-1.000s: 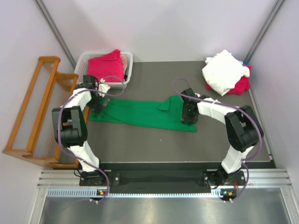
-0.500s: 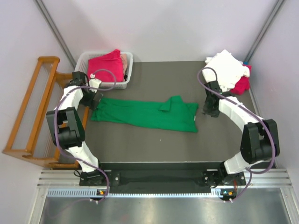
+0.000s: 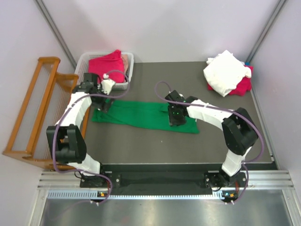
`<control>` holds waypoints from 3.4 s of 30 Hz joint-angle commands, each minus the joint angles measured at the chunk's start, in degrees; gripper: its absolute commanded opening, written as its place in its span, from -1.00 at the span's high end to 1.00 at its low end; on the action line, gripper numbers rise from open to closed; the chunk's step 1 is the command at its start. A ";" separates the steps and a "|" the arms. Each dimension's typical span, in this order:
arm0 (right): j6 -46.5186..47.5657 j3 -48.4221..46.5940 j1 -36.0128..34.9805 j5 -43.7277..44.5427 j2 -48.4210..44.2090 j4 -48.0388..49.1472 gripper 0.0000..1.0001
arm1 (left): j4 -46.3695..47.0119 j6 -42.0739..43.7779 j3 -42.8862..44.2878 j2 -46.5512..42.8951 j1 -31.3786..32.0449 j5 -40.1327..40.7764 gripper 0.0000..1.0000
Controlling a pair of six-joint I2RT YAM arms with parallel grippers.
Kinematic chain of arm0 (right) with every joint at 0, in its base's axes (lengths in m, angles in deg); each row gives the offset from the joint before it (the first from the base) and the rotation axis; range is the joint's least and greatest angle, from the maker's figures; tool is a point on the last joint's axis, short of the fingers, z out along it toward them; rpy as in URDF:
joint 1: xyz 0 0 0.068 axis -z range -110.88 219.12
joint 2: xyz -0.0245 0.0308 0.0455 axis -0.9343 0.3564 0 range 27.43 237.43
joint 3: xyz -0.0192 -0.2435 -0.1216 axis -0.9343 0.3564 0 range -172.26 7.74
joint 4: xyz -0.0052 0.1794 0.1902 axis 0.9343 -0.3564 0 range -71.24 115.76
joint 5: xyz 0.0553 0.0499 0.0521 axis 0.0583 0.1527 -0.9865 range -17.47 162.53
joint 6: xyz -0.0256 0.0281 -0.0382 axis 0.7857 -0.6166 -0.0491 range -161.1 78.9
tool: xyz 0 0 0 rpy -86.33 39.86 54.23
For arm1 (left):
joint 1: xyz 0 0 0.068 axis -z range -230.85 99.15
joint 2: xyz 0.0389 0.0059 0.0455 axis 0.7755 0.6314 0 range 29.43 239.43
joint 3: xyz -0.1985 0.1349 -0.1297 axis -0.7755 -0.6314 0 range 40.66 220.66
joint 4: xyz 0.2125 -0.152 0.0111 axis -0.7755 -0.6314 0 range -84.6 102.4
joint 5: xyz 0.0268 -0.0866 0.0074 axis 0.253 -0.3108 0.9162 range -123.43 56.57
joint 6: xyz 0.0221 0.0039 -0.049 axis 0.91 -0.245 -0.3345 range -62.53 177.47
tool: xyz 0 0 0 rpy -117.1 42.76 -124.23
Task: Fold and stack the t-shirts
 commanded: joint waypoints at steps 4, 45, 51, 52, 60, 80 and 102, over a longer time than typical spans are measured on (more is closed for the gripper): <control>-1.83 1.30 -0.37 -2.04 3.96 2.84 0.23 | 1.93 -8.46 -5.39 -4.85 5.25 -4.48 -0.98; -3.59 -9.22 4.91 11.58 2.11 -4.01 0.00 | -3.96 -6.36 -10.31 -7.14 16.23 -2.11 -0.98; -2.97 -9.68 3.41 9.48 5.90 0.02 0.00 | -2.99 -7.94 -13.65 -4.94 18.69 -2.99 -0.98; -2.80 -9.67 3.41 9.30 6.60 0.38 0.00 | -2.47 -7.95 -14.09 -4.50 18.69 -2.99 -0.98; -2.01 -8.45 3.41 8.68 12.75 2.75 0.03 | -1.94 -10.76 -15.15 -0.20 20.62 -9.40 -0.98; -2.09 -4.41 4.81 7.80 8.89 3.46 0.04 | -1.75 -8.39 -13.93 4.21 10.43 -9.40 -0.98; -2.27 -3.52 5.08 6.49 7.84 4.07 0.07 | -3.79 -13.31 -9.25 3.50 15.97 -14.16 -0.98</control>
